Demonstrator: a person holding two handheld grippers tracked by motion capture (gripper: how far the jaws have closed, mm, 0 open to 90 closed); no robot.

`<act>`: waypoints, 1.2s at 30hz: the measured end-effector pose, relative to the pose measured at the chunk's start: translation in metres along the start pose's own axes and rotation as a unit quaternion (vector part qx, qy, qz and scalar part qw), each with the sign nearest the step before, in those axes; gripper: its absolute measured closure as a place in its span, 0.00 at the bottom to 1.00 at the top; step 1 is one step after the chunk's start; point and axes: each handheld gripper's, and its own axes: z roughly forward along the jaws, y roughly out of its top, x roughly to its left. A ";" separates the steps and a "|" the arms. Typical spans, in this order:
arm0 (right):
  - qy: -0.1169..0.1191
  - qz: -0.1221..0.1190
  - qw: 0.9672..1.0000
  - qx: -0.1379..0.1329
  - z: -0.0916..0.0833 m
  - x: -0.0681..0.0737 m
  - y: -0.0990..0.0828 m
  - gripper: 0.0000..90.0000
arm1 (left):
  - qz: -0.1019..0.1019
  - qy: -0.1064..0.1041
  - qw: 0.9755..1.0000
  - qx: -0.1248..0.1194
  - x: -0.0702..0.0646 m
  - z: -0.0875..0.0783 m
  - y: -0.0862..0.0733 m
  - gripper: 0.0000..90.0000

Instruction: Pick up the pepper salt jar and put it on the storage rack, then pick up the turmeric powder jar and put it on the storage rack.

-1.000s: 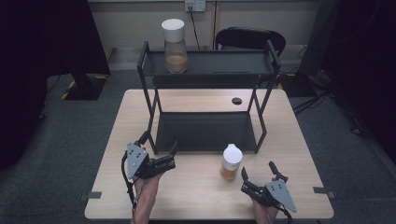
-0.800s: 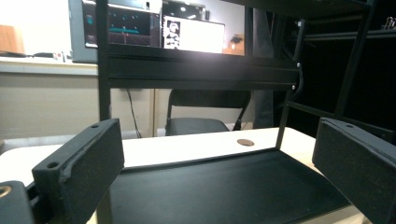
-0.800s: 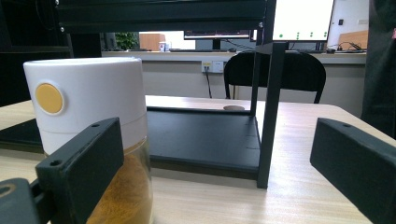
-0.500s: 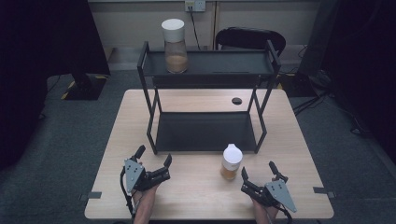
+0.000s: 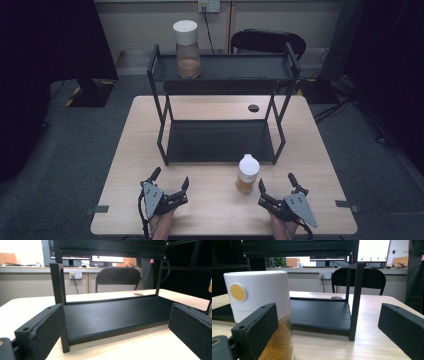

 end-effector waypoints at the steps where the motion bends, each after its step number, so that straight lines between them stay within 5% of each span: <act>1: 0.000 0.000 1.000 0.000 0.000 0.000 0.000 0.02 | 0.004 0.004 1.000 0.003 -0.002 0.000 0.000 0.00; 23: -0.003 0.000 1.000 0.000 0.000 0.001 0.000 0.01 | 0.004 0.024 1.000 0.004 -0.009 0.000 0.000 0.01; 36: 0.016 0.013 1.000 0.001 -0.001 -0.005 0.006 0.03 | 0.004 0.027 1.000 0.004 -0.010 0.000 0.000 0.02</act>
